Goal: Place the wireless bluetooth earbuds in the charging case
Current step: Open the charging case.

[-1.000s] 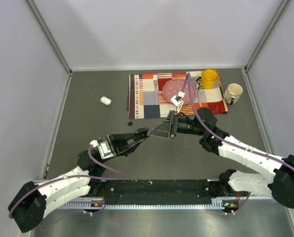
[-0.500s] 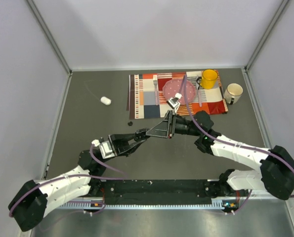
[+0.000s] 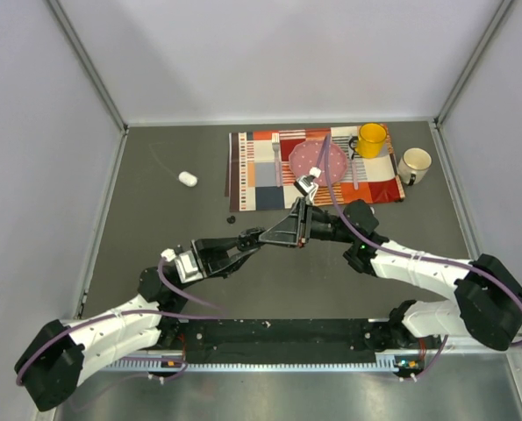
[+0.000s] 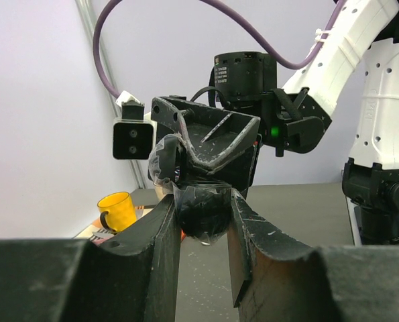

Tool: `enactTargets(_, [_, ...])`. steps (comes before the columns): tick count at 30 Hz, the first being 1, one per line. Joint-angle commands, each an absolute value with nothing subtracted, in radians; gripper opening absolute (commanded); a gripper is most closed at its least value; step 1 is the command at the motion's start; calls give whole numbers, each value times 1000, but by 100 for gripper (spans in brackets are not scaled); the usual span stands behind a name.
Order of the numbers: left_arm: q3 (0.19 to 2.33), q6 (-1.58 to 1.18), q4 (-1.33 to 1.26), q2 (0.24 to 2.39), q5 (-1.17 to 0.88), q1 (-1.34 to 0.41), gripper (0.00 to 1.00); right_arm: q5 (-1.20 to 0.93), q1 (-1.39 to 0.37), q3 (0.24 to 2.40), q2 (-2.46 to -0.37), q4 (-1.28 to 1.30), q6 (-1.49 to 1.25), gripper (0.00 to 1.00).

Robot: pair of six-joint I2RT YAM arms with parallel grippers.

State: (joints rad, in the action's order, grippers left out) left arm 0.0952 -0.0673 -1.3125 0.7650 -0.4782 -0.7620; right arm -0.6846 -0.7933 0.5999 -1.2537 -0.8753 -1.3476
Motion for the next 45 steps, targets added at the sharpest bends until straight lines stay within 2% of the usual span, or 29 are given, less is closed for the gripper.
enactTargets(1, [117, -67, -1531, 781, -489, -765, 0, -681, -816, 609, -1266, -957, -1370, 37])
enactTargets(8, [114, -71, -1534, 782, -491, -765, 0, -683, -830, 620, -1275, -956, -1371, 34])
enactTargets(13, [114, -71, -1523, 778, -488, -765, 0, -684, -833, 623, -1279, -969, -1382, 27])
enactTargets(15, [112, -74, -1514, 781, -485, -767, 1, -686, -834, 624, -1279, -974, -1385, 16])
enactTargets(18, [114, -78, -1500, 776, -483, -765, 5, -683, -834, 627, -1278, -971, -1382, 6])
enactTargets(22, [118, -80, -1470, 772, -488, -765, 8, -669, -836, 635, -1264, -936, -1353, 0])
enactTargets(33, [130, -66, -1382, 742, -499, -765, 11, -577, -845, 747, -1131, -484, -1079, 0])
enactTargets(40, [135, -71, -1376, 746, -508, -767, 11, -575, -848, 762, -1123, -457, -1066, 0])
enactTargets(43, [140, -71, -1359, 744, -512, -767, 8, -575, -848, 767, -1120, -450, -1055, 0])
enactTargets(44, [141, -66, -1355, 744, -523, -767, 0, -575, -848, 770, -1118, -446, -1052, 0])
enactTargets(45, [144, -66, -1347, 742, -526, -767, 0, -577, -848, 772, -1117, -443, -1045, 0])
